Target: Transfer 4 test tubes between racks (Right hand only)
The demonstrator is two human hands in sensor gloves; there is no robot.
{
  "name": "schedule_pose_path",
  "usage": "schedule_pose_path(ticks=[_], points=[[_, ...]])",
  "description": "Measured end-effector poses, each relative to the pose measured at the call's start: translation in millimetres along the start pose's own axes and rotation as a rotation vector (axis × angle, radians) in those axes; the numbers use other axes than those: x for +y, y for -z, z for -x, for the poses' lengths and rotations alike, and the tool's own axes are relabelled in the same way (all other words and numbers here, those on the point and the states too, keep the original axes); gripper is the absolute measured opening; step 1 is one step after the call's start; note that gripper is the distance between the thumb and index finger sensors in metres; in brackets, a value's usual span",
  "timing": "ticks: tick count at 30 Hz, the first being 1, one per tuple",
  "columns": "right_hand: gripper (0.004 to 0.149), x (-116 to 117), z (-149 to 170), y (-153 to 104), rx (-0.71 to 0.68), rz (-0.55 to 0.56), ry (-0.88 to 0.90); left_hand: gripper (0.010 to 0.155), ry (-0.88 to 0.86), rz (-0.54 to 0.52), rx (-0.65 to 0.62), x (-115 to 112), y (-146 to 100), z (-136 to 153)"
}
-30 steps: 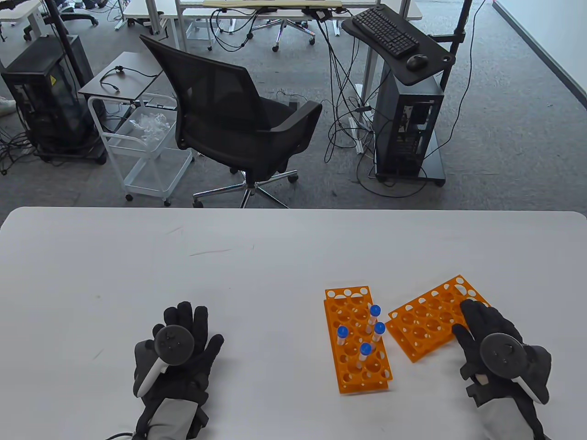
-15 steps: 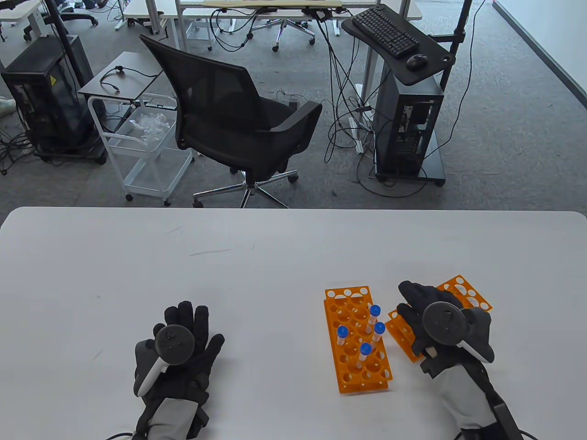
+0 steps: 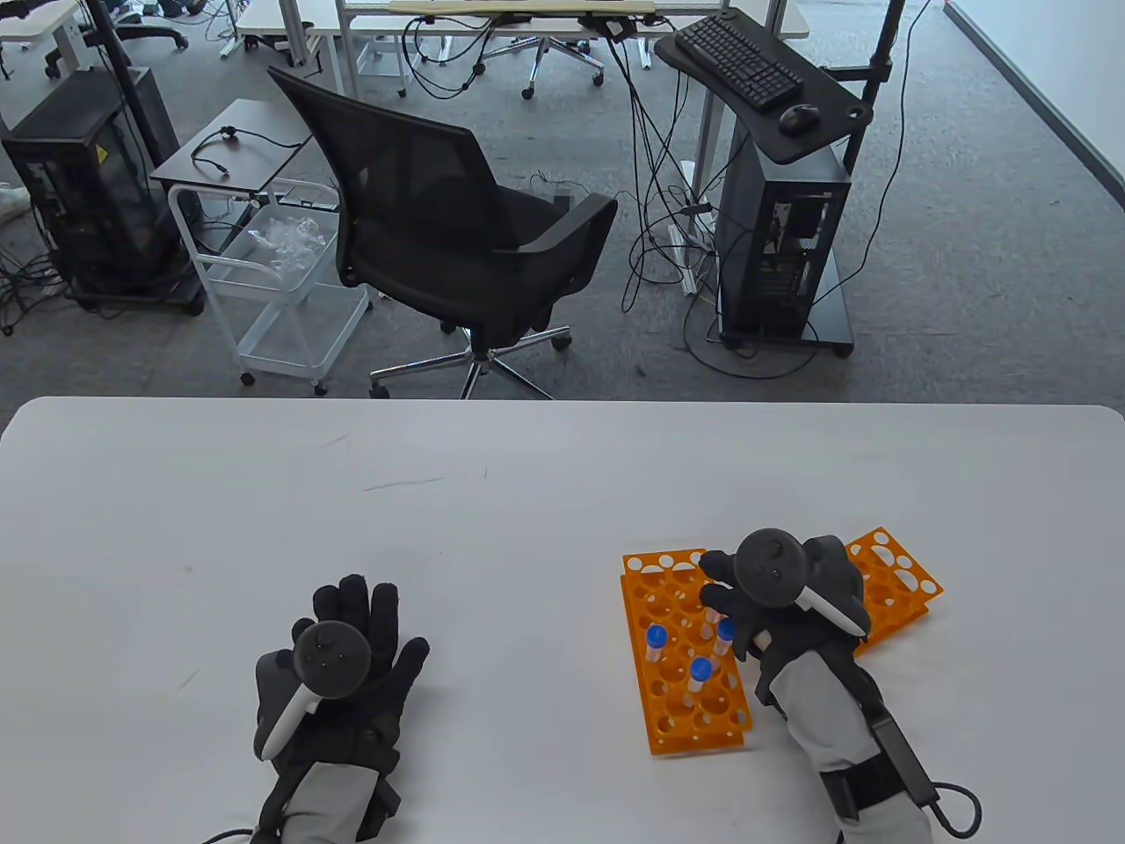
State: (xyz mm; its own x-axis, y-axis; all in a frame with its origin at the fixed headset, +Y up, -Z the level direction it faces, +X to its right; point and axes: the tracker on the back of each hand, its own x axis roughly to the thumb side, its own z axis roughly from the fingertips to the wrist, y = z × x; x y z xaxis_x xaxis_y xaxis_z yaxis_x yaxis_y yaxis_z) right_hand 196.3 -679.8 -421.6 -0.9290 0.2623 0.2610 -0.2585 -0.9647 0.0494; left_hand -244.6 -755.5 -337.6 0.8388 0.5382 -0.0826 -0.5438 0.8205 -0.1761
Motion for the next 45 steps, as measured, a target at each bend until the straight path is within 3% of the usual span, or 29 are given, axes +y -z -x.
schedule_pose_path(ticks=[8, 18, 31, 45], points=[[0.046, 7.4, -1.6, 2.7, 0.006, -0.021, -0.021, 0.071, -0.003, 0.002, -0.001, 0.1, 0.0, -0.4], [0.046, 5.1, -1.8, -5.9, -0.022, 0.05, 0.007, 0.071, 0.003, 0.011, 0.002, -1.0, 0.6, -1.2], [0.046, -32.1, 10.8, -40.4, -0.078, 0.3, 0.09, 0.071, 0.007, 0.007, 0.002, -0.9, 0.1, -1.6], [0.046, -62.2, 60.0, -60.6, 0.062, 0.416, 0.097, 0.071, 0.001, 0.003, -0.019, -0.7, 0.1, -3.5]])
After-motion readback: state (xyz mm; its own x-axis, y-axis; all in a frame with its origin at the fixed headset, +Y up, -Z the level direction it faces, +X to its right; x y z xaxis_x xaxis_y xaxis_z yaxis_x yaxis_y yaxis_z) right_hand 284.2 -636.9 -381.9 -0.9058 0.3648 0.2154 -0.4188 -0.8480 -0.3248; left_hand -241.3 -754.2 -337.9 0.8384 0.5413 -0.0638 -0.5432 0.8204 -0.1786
